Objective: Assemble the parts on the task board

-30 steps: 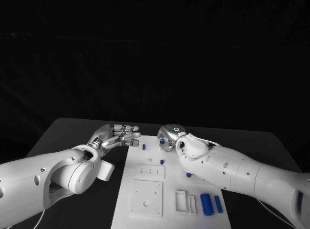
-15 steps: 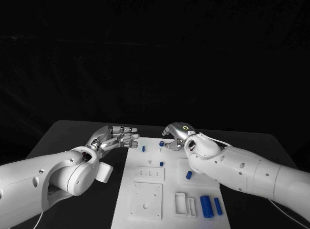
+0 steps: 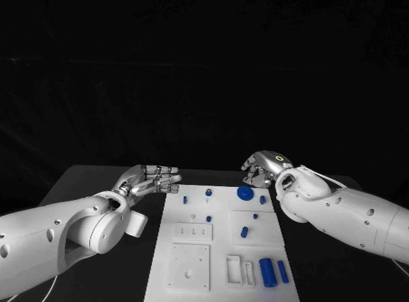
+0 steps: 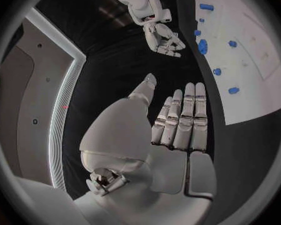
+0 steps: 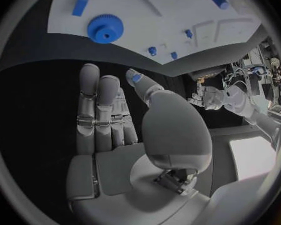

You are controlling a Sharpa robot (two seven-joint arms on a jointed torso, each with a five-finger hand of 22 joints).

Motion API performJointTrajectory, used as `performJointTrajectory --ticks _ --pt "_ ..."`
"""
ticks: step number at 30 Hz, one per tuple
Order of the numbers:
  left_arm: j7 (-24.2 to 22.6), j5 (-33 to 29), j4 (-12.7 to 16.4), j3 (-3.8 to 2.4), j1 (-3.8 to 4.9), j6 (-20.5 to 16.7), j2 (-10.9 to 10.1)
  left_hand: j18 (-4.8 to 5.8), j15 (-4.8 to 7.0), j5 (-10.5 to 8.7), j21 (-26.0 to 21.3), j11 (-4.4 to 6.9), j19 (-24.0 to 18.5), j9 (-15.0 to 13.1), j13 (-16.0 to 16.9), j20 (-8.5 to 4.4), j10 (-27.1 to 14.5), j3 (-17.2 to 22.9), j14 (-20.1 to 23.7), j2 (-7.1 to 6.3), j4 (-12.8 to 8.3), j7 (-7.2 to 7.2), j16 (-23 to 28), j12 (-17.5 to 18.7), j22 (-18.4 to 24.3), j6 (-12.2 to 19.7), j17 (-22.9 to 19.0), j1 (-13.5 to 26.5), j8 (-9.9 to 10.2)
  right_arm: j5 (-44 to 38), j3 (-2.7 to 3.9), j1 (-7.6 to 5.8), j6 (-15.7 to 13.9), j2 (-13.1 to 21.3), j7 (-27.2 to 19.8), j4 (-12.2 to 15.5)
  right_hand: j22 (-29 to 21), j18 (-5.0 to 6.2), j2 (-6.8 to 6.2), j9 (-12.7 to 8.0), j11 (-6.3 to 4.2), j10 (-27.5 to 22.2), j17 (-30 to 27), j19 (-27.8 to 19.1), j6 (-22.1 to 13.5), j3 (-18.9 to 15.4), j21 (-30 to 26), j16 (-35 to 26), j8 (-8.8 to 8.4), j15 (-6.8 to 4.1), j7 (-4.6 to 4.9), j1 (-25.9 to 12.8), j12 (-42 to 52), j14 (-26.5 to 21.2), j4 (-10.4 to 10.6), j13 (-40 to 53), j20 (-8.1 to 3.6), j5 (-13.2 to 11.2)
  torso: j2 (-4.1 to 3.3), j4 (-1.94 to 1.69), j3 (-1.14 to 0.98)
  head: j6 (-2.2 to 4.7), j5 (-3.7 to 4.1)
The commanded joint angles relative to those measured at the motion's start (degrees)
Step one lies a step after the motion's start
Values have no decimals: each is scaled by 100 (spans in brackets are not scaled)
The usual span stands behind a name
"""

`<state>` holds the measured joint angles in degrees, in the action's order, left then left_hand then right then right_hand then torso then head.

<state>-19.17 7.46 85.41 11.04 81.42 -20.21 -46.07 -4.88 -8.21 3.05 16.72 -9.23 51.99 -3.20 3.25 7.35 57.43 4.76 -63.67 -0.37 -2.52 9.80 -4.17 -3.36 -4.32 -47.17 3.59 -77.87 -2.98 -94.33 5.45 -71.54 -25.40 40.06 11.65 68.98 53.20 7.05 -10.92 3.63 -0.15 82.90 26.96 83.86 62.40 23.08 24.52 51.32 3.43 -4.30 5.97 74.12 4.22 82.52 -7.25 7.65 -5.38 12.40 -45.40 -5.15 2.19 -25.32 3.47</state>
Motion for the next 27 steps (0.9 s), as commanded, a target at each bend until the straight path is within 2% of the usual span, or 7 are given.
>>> performJointTrajectory --ticks 1,5,8,12,14,17,27 --pt "-39 -63 -28 -4 6 76 11 59 8 19 29 10 -33 3 8 4 -41 20 41 -56 -1 2 26 -7 6 54 8 -17 -23 307 8 -2 490 60 -135 -39 28 -213 70 12 -52 -27 91 227 -154 -643 34 -6 48 -96 -6 29 667 24 -17 1275 -130 99 24 67 -58 -16 -25" --pt "-37 -73 -57 -3 5 106 18 59 8 19 29 10 -33 3 8 4 -41 20 41 -56 -1 2 26 -7 6 54 8 -17 -23 318 14 2 653 73 -233 -147 297 -235 243 -2 -85 -1006 412 211 -229 -925 343 149 11 -60 -7 141 2742 -16 -103 3678 -91 126 26 73 -75 -19 -8" --pt "-35 -77 -78 -2 3 121 25 60 6 21 30 11 -38 4 8 5 -45 16 46 -58 -5 1 28 -6 6 65 8 -4 -21 310 16 9 766 31 -283 -252 644 -232 268 0 -93 -1213 735 216 -320 -1047 781 300 16 -63 -28 101 3631 -61 -103 4538 -85 119 19 59 -65 -25 15" --pt "-32 -79 -96 -1 2 132 34 60 6 21 30 11 -38 4 8 5 -45 16 46 -58 -5 1 28 -6 6 65 8 -4 -21 225 17 36 849 -82 -321 -427 1170 -233 309 -3 -89 -1025 1352 203 -357 -1066 1374 511 10 -39 -37 104 4867 -124 -128 5558 -62 173 14 49 -60 -46 8" --pt "-34 -80 -103 -1 1 136 43 60 5 22 29 7 -43 5 8 7 -58 21 50 -61 -9 5 28 -6 7 94 8 -5 -21 180 17 51 898 -138 -325 -510 1348 -240 288 -1 -116 -950 1685 202 -378 -1027 1557 623 13 -51 -60 80 5116 -108 -120 5755 -65 187 5 41 -67 -47 17" --pt "-40 -80 -112 -1 -2 145 59 60 4 23 29 6 -45 6 8 8 -58 24 50 -62 -11 8 27 -8 7 112 8 -7 -20 142 17 64 1010 -221 -330 -638 1598 -251 283 0 -118 -860 2130 204 -417 -1107 1794 755 18 -49 -59 40 5432 -77 -56 6022 -61 241 6 15 -55 -64 40" --pt "-38 -81 -107 -1 -4 140 76 61 4 24 29 3 -49 6 8 8 -58 24 52 -59 -15 12 27 -7 7 109 8 -1 -20 45 18 92 1149 -483 -352 -990 1869 -255 305 -1 -105 -834 2470 219 -394 -1184 1758 660 14 -30 -60 86 5505 -13 19 6124 -45 260 -20 -13 -58 -61 68"
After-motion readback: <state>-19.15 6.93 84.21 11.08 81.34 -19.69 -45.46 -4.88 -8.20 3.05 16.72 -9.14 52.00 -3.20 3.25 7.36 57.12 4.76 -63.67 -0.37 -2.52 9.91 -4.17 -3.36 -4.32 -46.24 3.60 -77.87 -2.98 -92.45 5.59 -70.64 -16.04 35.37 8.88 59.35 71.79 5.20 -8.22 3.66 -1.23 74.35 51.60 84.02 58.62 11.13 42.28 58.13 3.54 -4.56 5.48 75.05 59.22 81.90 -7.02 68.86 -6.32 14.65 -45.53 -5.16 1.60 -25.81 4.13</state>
